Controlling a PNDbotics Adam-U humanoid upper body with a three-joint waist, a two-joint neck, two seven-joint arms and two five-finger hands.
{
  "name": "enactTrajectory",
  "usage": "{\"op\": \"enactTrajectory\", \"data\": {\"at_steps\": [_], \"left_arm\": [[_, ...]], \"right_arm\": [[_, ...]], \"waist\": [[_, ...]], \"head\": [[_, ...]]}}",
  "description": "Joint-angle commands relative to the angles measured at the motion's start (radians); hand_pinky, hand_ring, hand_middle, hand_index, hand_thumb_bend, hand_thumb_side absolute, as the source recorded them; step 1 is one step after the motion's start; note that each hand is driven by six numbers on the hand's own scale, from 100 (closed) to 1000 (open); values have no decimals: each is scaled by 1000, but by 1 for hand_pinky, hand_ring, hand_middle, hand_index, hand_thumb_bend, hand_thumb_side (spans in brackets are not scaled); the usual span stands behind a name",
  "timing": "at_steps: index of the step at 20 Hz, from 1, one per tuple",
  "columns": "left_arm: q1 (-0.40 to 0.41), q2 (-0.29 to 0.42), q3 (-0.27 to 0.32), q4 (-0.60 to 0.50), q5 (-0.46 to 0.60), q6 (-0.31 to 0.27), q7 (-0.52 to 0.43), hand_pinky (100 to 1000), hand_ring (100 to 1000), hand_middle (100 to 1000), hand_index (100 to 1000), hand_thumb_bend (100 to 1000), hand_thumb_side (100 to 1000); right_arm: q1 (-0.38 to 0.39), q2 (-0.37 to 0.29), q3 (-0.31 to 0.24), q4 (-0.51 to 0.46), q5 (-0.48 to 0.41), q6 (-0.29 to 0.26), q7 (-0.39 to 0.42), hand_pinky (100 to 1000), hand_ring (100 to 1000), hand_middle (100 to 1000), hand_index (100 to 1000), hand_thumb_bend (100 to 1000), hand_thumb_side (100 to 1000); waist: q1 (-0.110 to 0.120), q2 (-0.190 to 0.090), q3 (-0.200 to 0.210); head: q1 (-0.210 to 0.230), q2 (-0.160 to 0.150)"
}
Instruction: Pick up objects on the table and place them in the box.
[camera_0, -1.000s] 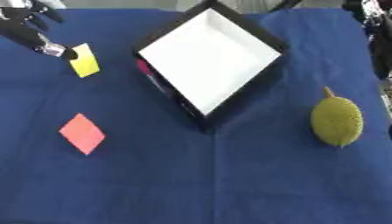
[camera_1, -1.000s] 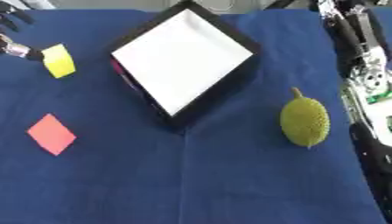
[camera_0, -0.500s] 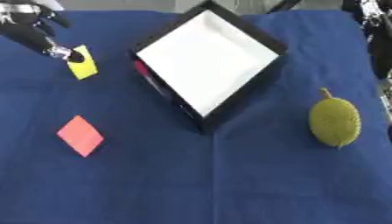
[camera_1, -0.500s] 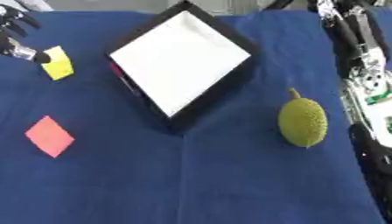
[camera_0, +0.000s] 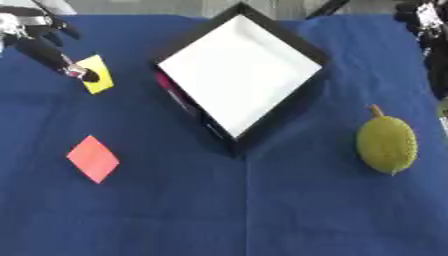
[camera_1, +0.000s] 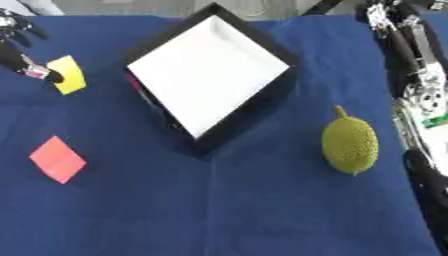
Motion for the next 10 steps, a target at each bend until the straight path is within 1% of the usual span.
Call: {"op": "enactTrajectory", "data": {"at_steps": [1,10], "left_arm": [[-23,8,34,21,-37,1,27,893,913,962,907,691,316],[-26,-20,83,98,-81,5,78,893,914,962,909,698,293]], "right_arm": [[-15,-10,-4,-8,7,0,3,998,838,739,864,100,656],[-22,-3,1,-8,13,3,9,998,838,739,864,100,676]], "waist": [[6,-2,-2],[6,14,-13]], "head": [[9,-17],[25,-27]]}}
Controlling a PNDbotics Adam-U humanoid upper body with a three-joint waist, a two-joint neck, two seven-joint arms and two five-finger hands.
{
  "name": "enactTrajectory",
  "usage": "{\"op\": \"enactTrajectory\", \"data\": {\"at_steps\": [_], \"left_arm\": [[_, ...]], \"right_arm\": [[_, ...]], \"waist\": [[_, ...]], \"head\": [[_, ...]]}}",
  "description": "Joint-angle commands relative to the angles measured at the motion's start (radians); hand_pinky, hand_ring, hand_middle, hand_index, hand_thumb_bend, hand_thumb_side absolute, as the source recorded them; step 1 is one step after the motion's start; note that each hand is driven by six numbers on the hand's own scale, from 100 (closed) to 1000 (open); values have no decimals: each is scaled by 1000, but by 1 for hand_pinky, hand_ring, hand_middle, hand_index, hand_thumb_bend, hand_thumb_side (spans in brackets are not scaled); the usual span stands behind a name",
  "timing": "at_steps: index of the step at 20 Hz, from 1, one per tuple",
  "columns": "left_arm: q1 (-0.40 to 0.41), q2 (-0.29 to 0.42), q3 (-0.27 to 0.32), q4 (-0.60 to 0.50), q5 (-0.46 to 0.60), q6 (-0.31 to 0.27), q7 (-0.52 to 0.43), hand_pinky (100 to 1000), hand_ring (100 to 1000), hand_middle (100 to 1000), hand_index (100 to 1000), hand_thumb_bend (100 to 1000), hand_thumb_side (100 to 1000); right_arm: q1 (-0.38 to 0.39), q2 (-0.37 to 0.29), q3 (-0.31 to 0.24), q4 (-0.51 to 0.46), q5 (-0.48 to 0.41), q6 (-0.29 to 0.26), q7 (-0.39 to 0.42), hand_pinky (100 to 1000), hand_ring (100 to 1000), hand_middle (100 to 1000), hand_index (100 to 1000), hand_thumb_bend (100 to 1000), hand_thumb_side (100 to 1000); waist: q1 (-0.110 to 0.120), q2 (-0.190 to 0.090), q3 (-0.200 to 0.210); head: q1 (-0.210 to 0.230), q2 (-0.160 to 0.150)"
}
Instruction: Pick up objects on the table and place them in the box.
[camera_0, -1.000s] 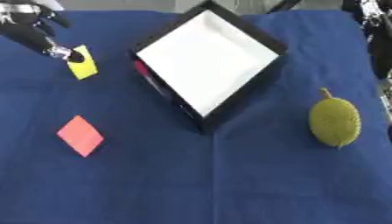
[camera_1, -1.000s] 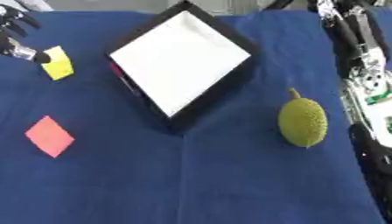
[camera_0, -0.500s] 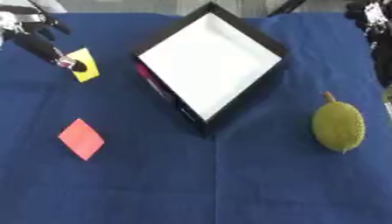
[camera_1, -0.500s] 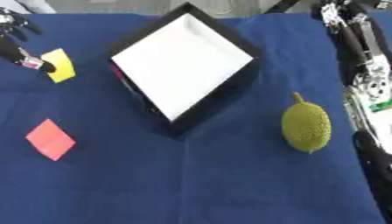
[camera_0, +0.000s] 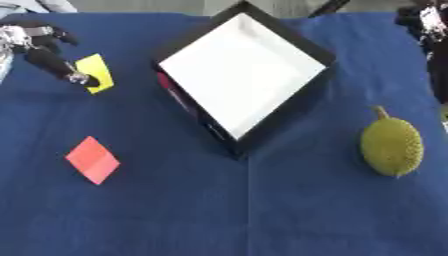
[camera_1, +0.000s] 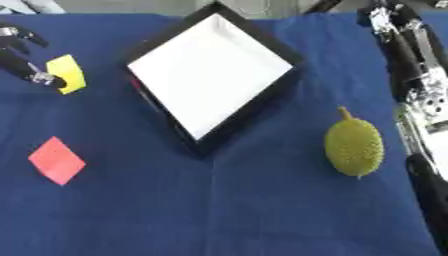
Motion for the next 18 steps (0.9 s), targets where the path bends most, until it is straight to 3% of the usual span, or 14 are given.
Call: {"op": "enactTrajectory", "data": {"at_steps": [1,11,18], "left_arm": [[-27,13,29,12,-26,2,29,892,913,962,909,697,291],[-25,-16,62,48,-34,-29,79,880,910,958,905,629,303],[-24,-15,66,65,-65,-16,100,864,896,936,871,501,174]], "right_arm": [[-13,-12,-2,-10,9,-1,5,998,838,738,864,100,678],[-33,-8,7,-14,10,0,16,1000,839,738,865,100,697],[-30,-7,7,-11,14,1,19,1000,840,736,864,100,706]], "waist": [[6,-3,-3],[3,18,-23],[3,23,-25]], "head": [[11,-17],[33,-37],[38,-37]]}}
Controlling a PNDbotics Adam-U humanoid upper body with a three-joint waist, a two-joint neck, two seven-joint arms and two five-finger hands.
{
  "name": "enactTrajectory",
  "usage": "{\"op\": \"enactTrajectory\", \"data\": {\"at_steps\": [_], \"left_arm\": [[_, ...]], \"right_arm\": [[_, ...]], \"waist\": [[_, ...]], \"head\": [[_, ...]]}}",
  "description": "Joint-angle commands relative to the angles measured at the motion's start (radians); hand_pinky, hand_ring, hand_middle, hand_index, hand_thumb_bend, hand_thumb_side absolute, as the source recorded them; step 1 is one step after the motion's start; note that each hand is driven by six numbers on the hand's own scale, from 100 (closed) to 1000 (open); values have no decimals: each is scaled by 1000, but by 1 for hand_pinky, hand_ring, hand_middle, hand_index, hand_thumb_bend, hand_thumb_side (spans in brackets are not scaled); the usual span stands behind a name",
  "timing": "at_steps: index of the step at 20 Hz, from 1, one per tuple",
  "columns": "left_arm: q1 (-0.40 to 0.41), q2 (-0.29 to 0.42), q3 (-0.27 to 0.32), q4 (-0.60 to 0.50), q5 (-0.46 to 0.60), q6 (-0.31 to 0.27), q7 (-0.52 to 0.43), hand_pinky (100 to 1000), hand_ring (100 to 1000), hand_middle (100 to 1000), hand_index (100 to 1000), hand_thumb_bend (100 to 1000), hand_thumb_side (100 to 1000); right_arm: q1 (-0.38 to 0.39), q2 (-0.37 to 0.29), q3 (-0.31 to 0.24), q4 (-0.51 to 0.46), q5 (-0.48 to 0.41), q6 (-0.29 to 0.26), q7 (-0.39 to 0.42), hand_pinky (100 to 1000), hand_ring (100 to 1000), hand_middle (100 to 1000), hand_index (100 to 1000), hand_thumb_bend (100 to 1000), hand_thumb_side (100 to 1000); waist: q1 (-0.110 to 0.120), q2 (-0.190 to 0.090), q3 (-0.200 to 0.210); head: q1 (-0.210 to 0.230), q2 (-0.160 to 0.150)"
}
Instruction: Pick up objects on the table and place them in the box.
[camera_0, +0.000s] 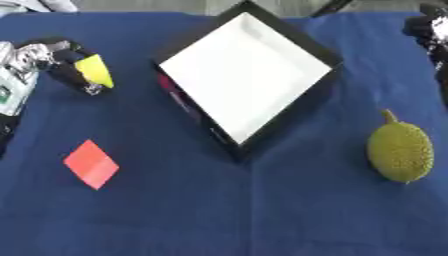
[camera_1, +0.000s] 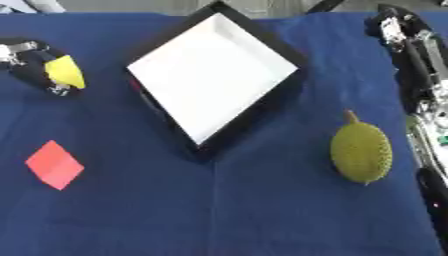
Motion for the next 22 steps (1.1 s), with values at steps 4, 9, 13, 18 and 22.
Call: {"op": "enactTrajectory", "data": {"at_steps": [4,9,13,18,22], "left_arm": [[-25,19,16,-2,-26,20,15,841,877,898,840,421,100],[-23,13,16,-4,-16,30,35,790,823,824,738,344,100],[-27,18,13,-14,-7,30,45,761,783,770,646,338,100],[-46,35,16,-96,14,22,42,747,770,760,608,284,100],[-76,49,11,-217,60,33,36,744,771,762,611,259,100]], "right_arm": [[-10,-15,-3,-12,7,-1,2,1000,840,736,864,100,709],[-10,-13,-3,-12,6,-2,3,1000,841,736,865,100,713],[-9,-14,-4,-11,5,-2,4,1000,841,737,866,100,715],[-3,-24,-7,-11,3,-4,3,1000,841,737,866,100,710],[-2,-36,-8,-14,-2,-8,3,1000,841,737,866,100,701]], "waist": [[3,-6,1],[1,-7,0],[2,-10,1],[6,-20,7],[9,-34,13]], "head": [[7,-13],[8,-14],[4,-6],[-4,8],[-14,22]]}}
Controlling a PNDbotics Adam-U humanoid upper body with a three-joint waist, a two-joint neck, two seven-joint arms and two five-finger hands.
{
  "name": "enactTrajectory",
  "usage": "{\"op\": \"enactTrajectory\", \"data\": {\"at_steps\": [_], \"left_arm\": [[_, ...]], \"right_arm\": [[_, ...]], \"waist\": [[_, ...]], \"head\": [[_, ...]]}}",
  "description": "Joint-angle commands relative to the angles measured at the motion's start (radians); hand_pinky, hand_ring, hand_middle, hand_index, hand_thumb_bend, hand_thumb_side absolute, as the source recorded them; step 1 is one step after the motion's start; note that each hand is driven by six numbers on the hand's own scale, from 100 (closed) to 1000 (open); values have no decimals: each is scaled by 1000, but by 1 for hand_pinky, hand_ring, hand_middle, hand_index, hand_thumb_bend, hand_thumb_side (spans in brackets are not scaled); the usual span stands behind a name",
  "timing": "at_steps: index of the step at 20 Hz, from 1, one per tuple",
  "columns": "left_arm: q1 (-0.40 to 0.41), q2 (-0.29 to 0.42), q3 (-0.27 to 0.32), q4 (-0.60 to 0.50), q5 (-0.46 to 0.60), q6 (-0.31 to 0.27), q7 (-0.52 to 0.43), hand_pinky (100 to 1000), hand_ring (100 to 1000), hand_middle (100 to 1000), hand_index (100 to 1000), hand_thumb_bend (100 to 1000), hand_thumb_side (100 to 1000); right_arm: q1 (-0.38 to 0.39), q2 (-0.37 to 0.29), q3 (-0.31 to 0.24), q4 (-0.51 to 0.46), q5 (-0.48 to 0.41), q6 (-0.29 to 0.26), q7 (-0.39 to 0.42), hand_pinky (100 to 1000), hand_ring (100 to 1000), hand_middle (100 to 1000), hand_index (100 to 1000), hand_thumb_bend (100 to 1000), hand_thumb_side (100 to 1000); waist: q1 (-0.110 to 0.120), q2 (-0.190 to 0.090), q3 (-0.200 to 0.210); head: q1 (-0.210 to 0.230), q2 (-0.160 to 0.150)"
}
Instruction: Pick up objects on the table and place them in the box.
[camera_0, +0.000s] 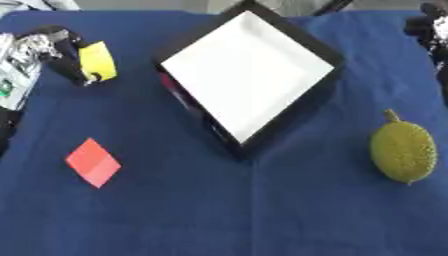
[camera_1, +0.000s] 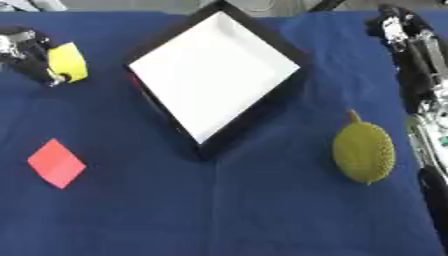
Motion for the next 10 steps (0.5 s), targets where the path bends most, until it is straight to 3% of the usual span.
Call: {"op": "enactTrajectory", "data": {"at_steps": [1,10], "left_arm": [[-45,39,3,-109,38,9,-4,740,770,762,611,243,100],[-134,-41,-29,-266,94,25,-28,738,770,764,614,244,100]], "right_arm": [[-5,-37,-8,-15,-4,-8,0,1000,842,738,866,100,696],[-7,-50,-14,-19,-22,-16,-4,999,841,738,865,100,678]], "waist": [[10,-37,3],[13,-64,-2]], "head": [[-10,12],[-48,21]]}}
